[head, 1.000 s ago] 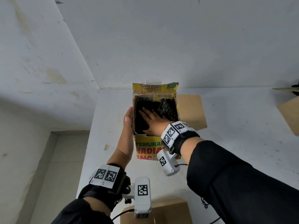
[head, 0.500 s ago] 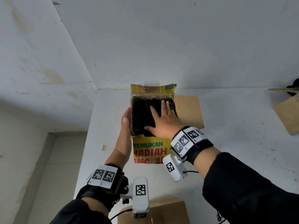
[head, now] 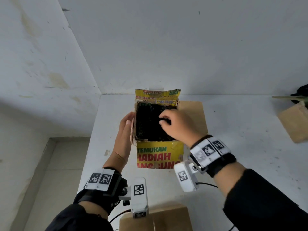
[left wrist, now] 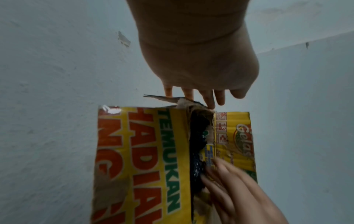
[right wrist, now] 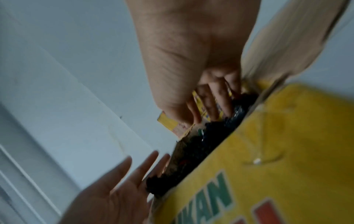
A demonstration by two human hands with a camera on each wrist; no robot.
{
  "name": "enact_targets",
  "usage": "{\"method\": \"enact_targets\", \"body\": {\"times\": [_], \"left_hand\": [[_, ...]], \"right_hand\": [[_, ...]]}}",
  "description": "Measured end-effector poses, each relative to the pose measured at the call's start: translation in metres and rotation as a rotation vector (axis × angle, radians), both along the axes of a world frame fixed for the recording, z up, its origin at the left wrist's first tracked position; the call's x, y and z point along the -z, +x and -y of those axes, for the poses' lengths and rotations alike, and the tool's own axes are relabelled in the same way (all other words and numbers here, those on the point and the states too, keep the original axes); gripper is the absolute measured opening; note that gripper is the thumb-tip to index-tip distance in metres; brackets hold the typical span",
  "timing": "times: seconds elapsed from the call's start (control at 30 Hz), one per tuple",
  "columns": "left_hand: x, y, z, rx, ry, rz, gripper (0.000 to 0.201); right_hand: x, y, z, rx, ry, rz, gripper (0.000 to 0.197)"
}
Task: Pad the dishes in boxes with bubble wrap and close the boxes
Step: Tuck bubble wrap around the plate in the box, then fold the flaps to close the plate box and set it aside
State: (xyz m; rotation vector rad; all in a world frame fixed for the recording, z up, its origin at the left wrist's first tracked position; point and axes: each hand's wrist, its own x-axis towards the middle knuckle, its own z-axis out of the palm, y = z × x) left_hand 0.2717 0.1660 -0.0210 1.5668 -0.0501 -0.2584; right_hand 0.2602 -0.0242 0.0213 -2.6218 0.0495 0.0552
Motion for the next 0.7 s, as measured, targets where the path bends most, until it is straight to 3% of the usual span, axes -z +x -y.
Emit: {"method": "enact_targets", "body": {"times": [0.07,0.13,0.2,0.27,0.33,0.5,0.7], "left_hand": [[-0.001,0.001,-0.007,-0.096,0.045,-0.013,0.038],[0.001,0.002,-0.013,-0.176,0.123,-0.102,0.041],[0.002,0.005,-0.018,-0.198,0.194,-0.299,0.051],[0.002,0.007,-0.02,-0.184,0.141,-0.471,0.058],[0.001,0.01,-0.021,-0.218,0.074,-0.516,0.059],[-0.014,0.013,-0.022,-0.41,0.092,-0.323,0.055],[-0.031,-0.005,-0.017,-0.33,0.36,0.057,0.029]], "right_hand": [[-0.001,-0.015,0.021,0.103,-0.033,0.241,0.021],[0.008,-0.029,0.042,0.239,-0.1,0.352,0.033],[0.012,-0.04,0.058,0.425,0.08,0.212,0.052],[0.013,-0.047,0.065,0.54,0.395,0.025,0.062],[0.015,-0.047,0.07,0.575,0.578,0.084,0.062],[0.004,-0.044,0.052,0.378,0.477,0.278,0.044],[0.008,-0.029,0.028,0.104,0.281,0.168,0.03]]}}
